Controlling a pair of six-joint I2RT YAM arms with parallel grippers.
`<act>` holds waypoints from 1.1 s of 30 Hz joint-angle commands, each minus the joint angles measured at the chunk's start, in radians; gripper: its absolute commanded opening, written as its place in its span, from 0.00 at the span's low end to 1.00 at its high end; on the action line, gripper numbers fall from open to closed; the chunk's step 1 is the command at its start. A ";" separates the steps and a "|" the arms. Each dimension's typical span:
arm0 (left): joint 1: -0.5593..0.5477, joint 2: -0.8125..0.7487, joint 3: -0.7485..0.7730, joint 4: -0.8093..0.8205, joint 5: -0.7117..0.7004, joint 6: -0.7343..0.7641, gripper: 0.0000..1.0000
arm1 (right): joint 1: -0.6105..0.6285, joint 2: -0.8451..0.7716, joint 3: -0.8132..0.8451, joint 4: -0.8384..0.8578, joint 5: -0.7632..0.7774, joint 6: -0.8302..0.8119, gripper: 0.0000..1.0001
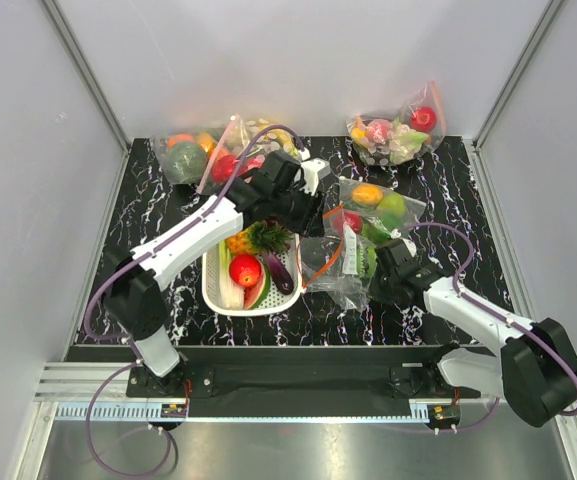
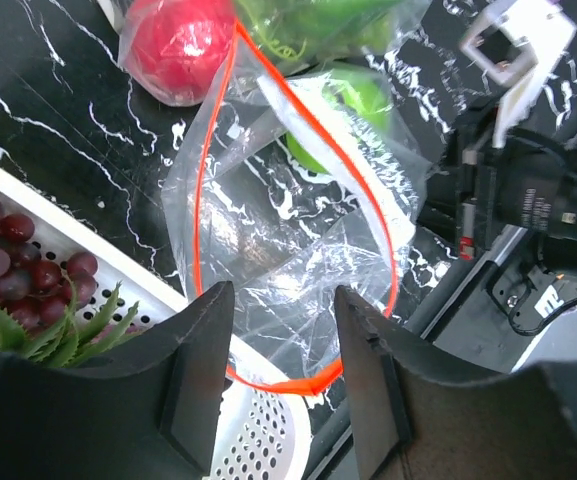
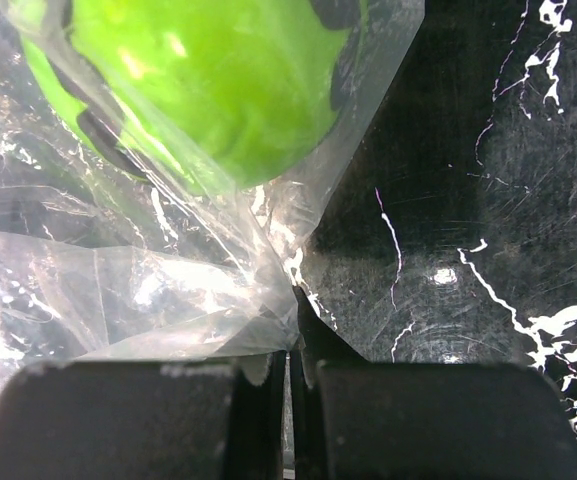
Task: Open the zip-top bag and remove the fake food
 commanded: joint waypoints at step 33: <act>-0.052 0.239 -0.061 0.194 0.044 -0.028 0.48 | -0.071 -0.281 0.250 -0.280 0.145 -0.039 0.60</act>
